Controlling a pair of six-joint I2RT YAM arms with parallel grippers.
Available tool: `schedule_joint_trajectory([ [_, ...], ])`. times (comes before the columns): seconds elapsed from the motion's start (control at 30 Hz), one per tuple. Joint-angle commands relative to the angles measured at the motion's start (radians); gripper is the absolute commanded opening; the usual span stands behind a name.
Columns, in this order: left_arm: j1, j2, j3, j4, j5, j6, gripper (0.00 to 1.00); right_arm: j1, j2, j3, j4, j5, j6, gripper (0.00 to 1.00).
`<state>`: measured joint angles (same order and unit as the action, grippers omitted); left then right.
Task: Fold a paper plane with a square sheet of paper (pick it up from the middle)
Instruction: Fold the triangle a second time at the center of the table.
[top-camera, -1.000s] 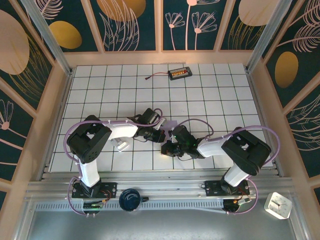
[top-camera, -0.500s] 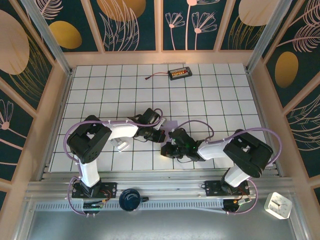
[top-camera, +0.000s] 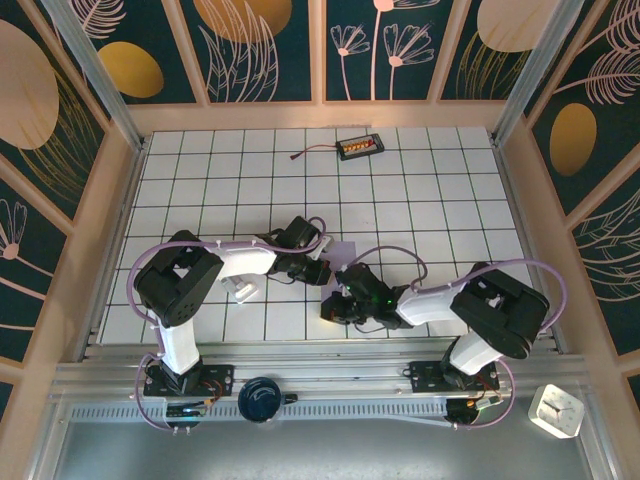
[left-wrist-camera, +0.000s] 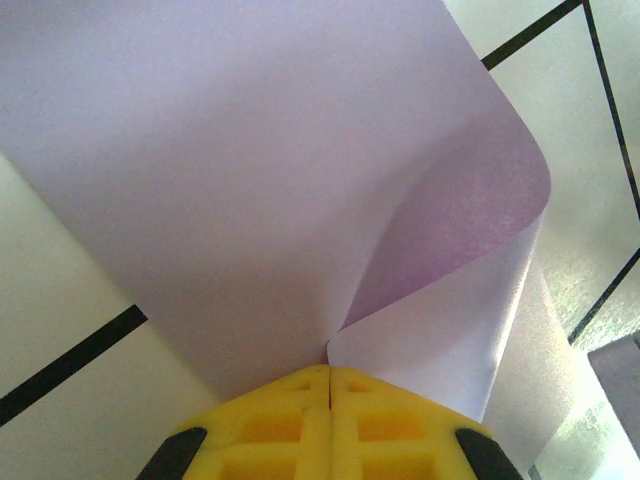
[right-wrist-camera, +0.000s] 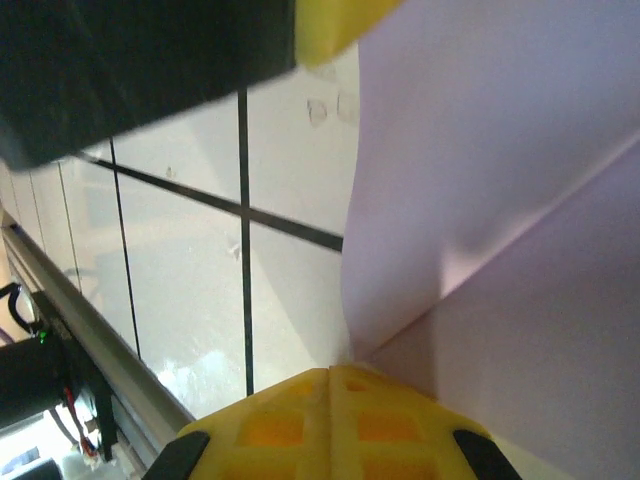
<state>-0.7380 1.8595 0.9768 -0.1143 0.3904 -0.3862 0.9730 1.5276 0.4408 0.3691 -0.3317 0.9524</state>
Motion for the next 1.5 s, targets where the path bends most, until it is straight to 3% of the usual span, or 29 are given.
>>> schedule_joint_trajectory([
  [0.0, 0.007, 0.091, -0.043, -0.153, -0.154, 0.022, 0.0, -0.021, -0.051, -0.016, -0.018, -0.051, -0.007, 0.0],
  [0.2, 0.006, 0.095, -0.042, -0.153, -0.151, 0.024, 0.0, -0.112, -0.133, -0.024, 0.007, -0.059, -0.025, 0.0],
  [0.33, 0.007, 0.093, -0.043, -0.15, -0.151, 0.024, 0.0, -0.134, -0.105, 0.005, -0.008, -0.048, -0.044, 0.0],
  [0.9, 0.008, 0.093, -0.039, -0.151, -0.148, 0.024, 0.0, -0.132, 0.045, 0.034, 0.037, -0.05, -0.044, 0.0],
  [1.47, 0.007, 0.091, -0.042, -0.149, -0.151, 0.026, 0.0, -0.069, 0.044, 0.015, -0.084, -0.014, -0.02, 0.0],
])
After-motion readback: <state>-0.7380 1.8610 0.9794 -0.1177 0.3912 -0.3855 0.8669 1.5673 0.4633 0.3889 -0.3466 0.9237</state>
